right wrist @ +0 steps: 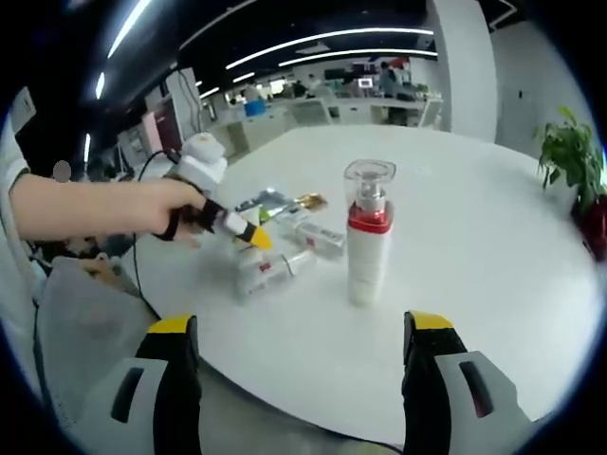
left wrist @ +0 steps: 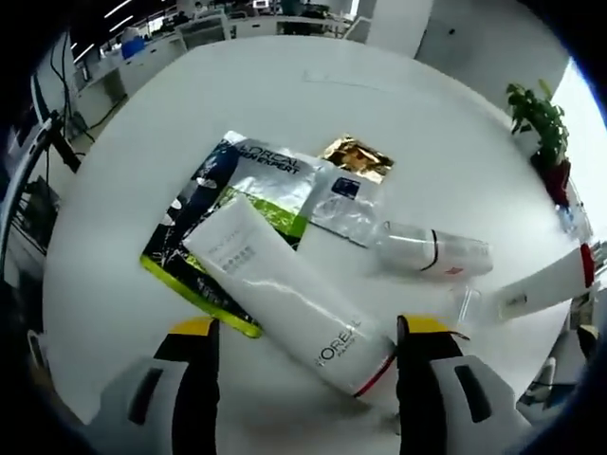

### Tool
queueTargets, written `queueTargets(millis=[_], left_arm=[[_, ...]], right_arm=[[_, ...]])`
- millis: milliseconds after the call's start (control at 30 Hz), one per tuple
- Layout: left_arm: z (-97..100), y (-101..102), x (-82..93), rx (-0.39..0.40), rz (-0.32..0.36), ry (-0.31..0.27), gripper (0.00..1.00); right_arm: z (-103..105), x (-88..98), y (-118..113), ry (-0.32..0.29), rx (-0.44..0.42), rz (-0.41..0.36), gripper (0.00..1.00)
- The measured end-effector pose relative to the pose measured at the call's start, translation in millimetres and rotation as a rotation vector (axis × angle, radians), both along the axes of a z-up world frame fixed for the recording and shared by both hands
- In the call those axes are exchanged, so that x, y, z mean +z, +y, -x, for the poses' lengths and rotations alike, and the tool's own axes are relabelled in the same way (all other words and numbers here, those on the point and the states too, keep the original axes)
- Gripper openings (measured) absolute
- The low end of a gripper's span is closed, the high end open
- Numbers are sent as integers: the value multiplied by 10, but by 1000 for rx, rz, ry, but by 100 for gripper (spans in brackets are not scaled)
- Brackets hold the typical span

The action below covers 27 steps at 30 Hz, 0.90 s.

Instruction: Arrange the skincare products in the storage area until every visible bottle or jar stands upright without overlapping.

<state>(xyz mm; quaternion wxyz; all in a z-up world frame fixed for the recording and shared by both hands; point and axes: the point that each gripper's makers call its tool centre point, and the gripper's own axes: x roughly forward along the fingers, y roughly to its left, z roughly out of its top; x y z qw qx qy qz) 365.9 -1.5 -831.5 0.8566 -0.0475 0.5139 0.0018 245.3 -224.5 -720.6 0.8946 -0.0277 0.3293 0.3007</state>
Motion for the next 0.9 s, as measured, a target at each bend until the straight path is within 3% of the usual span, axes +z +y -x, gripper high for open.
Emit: queueTargets(millis=[333, 467, 633, 667, 900], left_arm=[[36, 113, 19, -49, -48, -18, 68], [99, 117, 48, -99, -57, -32, 61], [175, 156, 55, -177, -67, -46, 43], [174, 215, 56, -180, -93, -50, 43], [165, 257, 28, -211, -61, -49, 40]], right_arm=[[4, -6, 4, 2, 4, 1, 88], [2, -9, -1, 2, 3, 2, 88], [2, -12, 5, 1, 5, 2, 88], [2, -13, 7, 0, 6, 3, 88], [4, -17, 8, 0, 9, 3, 87]])
